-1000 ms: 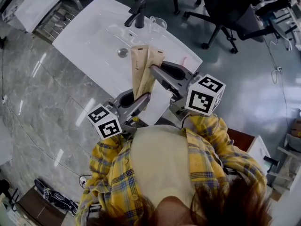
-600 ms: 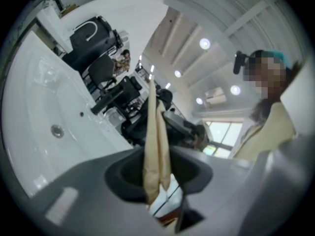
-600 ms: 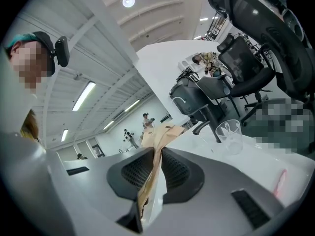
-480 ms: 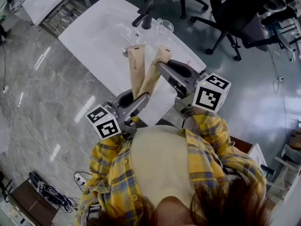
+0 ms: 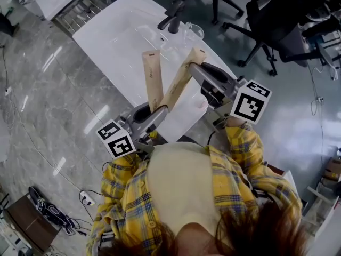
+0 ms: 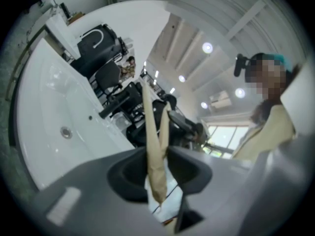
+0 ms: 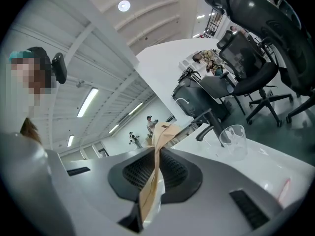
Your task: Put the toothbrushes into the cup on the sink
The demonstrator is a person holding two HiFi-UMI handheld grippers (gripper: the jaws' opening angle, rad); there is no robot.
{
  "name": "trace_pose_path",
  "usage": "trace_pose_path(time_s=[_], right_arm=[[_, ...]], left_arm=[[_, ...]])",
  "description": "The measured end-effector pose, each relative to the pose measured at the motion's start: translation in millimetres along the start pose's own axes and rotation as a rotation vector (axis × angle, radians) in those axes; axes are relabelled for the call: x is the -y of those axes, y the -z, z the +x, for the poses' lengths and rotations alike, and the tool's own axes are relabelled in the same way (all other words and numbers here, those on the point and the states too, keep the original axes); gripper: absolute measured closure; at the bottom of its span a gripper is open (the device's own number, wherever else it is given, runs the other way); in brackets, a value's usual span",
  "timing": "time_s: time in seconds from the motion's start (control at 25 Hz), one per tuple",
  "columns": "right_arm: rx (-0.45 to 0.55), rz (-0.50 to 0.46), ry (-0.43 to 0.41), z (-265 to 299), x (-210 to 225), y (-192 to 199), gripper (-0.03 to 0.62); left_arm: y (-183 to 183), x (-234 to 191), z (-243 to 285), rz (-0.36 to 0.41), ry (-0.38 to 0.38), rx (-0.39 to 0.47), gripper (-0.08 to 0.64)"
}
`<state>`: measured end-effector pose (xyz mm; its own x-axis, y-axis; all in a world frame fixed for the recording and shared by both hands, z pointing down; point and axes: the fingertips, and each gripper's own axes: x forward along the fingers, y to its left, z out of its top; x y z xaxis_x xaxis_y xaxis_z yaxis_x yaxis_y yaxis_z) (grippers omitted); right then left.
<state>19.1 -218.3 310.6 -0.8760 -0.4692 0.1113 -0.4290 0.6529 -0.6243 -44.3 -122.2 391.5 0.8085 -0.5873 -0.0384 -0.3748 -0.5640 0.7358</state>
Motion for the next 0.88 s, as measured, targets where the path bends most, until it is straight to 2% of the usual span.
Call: trace_pose_path(time_s=[0.16,0.24,0.32,0.56,0.68,0.88], right_arm=[[0.02,-0.013,-0.019,-0.9,-4.8,-5.7,0.558],[0.033,-0.04,-0.014,-2.0,-4.8,-12.4,0.56],[0.045,-0.077,0.006,-1.8,-2.1,-21.8,0.56],[0.109,-0.213,0.132,1.6,24.0,-50.2,0.56],[0.177,-0.272,0.194,1.7,39.3,-73.1,0.56],[0.308,-0.308,0.291,-1.1,64.9,-111.5,0.56]], left_arm=[[1.5,-3.5,-5.4,0.01,-0.019,0.022,0.474],[3.0,-7.0,-8.8,0.015,-0.041,0.025,0.503],[2.4,-9.0,-12.8,0.017,-0.063,0.028,0.503],[2.6,-7.8,-21.1,0.022,-0.084,0.041,0.505],[2.3,-6.9,-22.2,0.027,-0.095,0.043,0.505],[1.9,-5.5,-26.4,0.03,-0.117,0.048,0.505]])
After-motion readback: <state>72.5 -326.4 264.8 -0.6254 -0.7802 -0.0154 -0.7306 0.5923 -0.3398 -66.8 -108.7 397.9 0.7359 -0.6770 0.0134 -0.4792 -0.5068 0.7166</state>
